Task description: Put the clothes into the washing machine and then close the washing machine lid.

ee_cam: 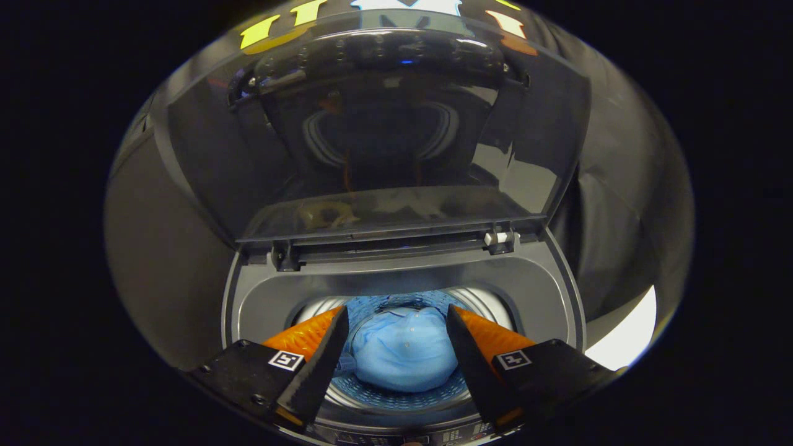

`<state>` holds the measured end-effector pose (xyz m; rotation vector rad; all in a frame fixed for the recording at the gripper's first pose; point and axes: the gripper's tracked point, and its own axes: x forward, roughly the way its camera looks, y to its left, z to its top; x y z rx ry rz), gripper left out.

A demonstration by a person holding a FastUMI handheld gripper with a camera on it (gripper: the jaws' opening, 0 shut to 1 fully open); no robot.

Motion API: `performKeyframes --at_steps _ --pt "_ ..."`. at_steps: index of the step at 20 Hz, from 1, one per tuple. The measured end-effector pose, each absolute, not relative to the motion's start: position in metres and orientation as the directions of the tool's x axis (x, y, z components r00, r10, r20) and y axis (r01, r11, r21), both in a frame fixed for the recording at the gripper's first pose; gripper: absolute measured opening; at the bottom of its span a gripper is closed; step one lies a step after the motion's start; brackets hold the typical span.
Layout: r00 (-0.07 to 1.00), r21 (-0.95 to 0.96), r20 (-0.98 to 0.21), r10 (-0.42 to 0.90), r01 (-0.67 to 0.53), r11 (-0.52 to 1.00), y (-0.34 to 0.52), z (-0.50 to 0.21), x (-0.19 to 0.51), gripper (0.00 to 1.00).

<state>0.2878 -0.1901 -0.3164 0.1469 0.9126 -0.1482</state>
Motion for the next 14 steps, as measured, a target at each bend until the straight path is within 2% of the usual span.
performKeyframes --at_steps 7,14 --pt "0.685 0.090 -0.727 -0.035 0.146 0.985 -0.177 -0.266 0.294 0.97" --pt "0.836 0.099 -0.549 -0.010 0.077 0.992 -0.174 -0.152 0.318 0.97"
